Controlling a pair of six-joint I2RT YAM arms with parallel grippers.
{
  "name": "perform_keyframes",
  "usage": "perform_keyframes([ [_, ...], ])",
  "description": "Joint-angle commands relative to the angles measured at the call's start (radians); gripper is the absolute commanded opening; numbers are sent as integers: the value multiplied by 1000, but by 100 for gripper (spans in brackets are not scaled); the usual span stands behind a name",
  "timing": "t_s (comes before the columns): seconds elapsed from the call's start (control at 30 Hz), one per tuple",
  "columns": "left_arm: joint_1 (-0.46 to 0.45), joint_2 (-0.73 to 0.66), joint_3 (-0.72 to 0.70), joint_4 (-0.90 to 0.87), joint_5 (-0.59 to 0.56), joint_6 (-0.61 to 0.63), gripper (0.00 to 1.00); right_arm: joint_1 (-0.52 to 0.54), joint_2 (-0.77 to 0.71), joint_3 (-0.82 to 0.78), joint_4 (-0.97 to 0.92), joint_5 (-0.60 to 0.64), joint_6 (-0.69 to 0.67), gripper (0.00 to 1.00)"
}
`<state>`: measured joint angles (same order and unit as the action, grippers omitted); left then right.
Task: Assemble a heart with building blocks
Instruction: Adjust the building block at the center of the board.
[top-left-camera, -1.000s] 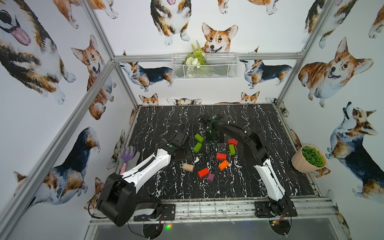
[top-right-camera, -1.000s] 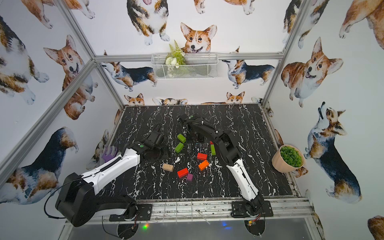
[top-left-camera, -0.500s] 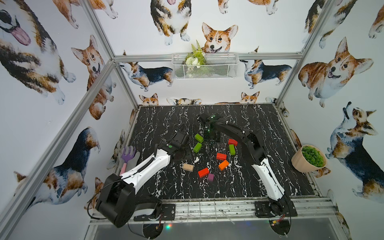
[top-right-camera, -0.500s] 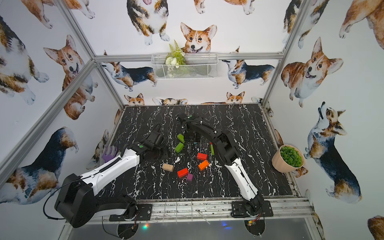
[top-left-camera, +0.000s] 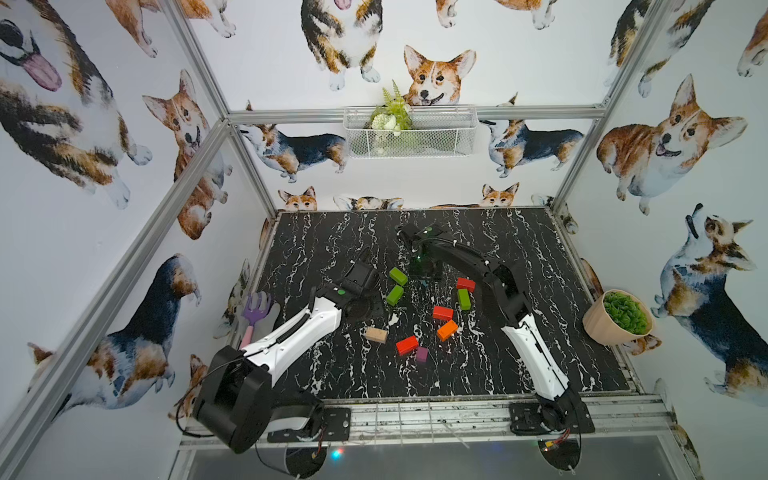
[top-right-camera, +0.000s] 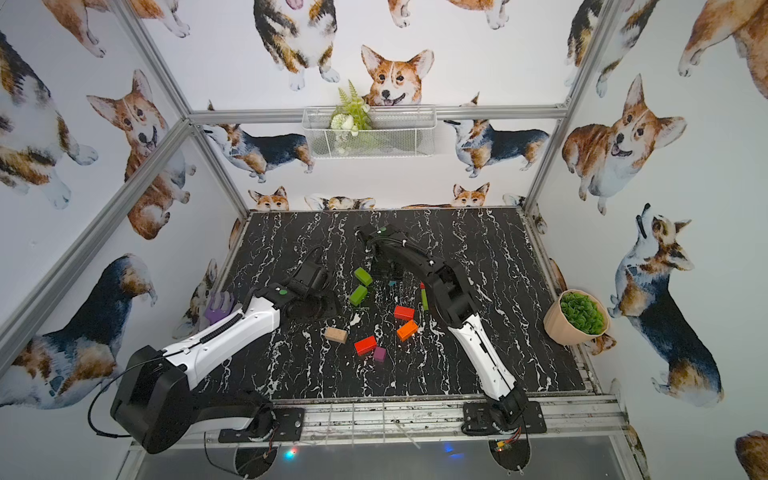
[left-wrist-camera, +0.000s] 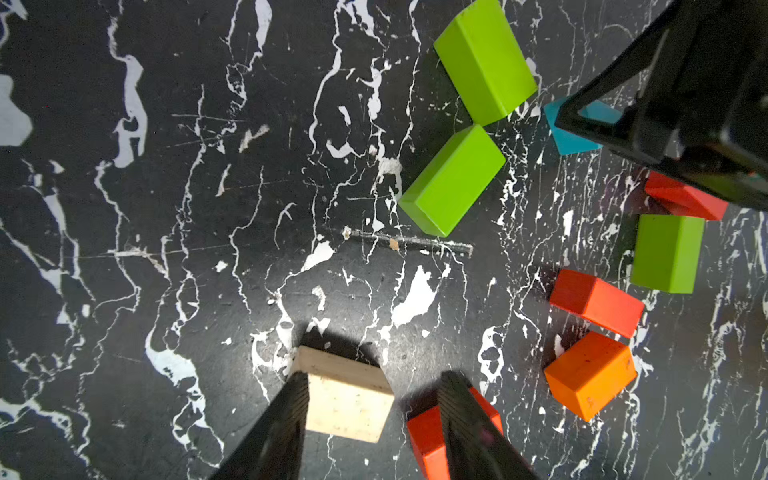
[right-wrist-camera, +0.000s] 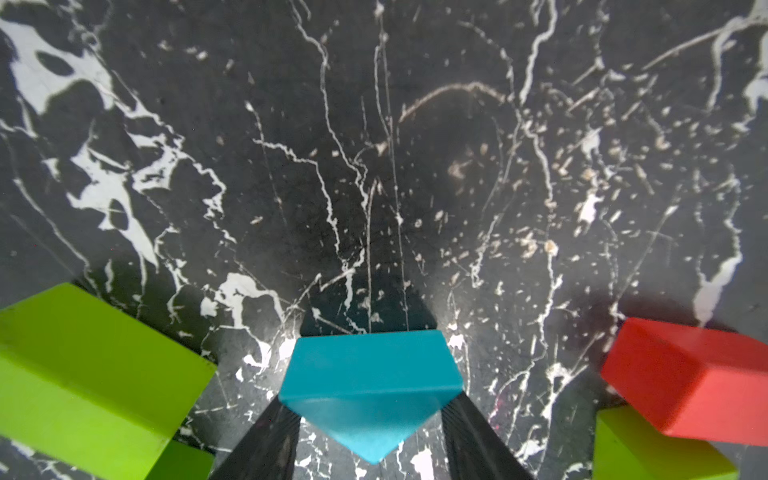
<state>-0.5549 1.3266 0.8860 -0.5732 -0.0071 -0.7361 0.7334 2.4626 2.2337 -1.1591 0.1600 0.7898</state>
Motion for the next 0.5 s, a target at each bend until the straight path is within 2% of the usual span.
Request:
perform_keyframes([
  [0.0,2,2,8,-8,-13,0,54,3,6,12,-33,29,-8,57],
  [0.13,3,10,10,-7,-14,1,55,10,-16,6,-27,42,-37,58],
  [0.27,3,16,19,-9,-14,3,56,27,-104,-51,-3,88,-92,62],
  [0.37,3,17,35,-19,-20,9,57,26,-205,-148,19,125,-139,72],
  [0.47,3,21,58,-32,-26,17,59,-14,-303,-273,60,93,-226,77],
])
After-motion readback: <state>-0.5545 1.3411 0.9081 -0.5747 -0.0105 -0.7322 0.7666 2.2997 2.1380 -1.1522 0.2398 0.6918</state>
